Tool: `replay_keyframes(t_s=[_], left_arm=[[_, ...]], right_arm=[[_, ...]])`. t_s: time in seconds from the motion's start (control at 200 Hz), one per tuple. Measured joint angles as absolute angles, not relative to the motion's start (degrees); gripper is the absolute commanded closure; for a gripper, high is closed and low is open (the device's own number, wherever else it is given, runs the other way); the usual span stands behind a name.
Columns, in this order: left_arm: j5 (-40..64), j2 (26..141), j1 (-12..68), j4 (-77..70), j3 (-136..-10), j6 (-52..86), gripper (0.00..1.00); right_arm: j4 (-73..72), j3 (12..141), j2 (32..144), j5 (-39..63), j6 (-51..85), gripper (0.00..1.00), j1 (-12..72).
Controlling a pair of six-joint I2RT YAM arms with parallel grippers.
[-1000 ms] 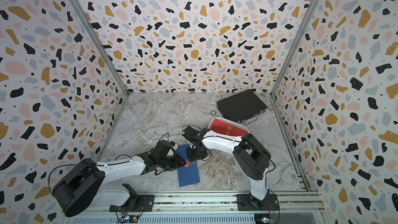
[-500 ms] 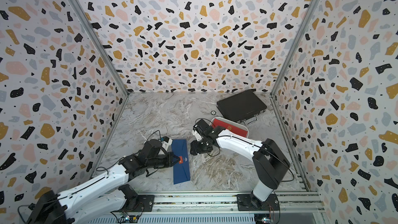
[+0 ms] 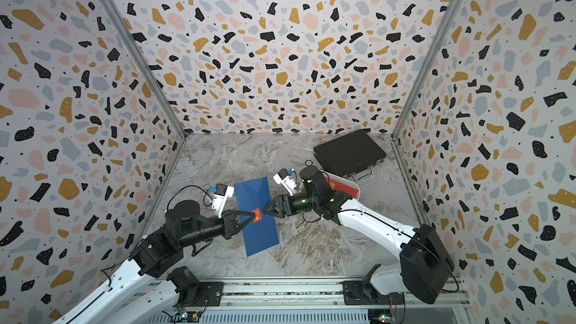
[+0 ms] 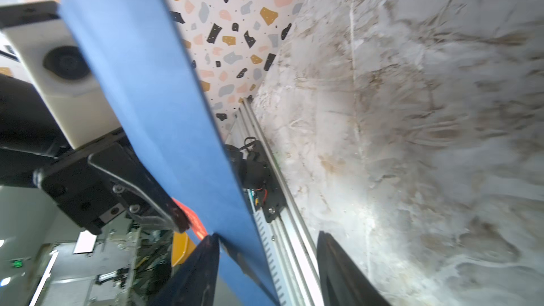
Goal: Put the sealed envelopes into the storage box
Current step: Pick up the envelope from the center of the board.
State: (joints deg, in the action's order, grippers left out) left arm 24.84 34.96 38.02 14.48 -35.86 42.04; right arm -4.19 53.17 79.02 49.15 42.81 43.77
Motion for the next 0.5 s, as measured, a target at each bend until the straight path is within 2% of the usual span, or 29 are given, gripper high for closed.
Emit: replay_keyframes(t_s=[0.14,0.2,0.23,0.295,0.345,0.415,0.501], left_arm=[[24.97,34.72,37.58,13.41,-35.81,43.22,1.00],[24.49,34.26,37.54,13.26,-35.70,43.77,0.93],[24.21,34.09,37.54,13.26,-35.66,43.99,0.86],[23.07,34.13,37.50,13.47,-35.57,44.51,0.58],[22.33,34.65,37.58,14.20,-35.57,44.47,0.45],[20.08,35.73,37.71,16.91,-35.66,44.25,0.32],[14.26,37.95,37.74,23.75,-36.97,43.11,0.29]], right_arm=[[-10.07,52.77,80.09,53.21,47.40,0.82,43.27],[-11.29,52.75,80.14,54.48,48.34,0.95,42.96],[-11.62,52.75,80.05,54.76,48.58,1.00,42.85],[-11.68,52.80,79.96,55.70,48.56,1.00,42.57],[-9.69,53.56,79.92,56.18,46.94,1.00,42.61],[-2.24,56.73,79.92,55.94,42.02,1.00,42.39],[12.56,63.81,80.05,52.36,31.99,1.00,41.25]])
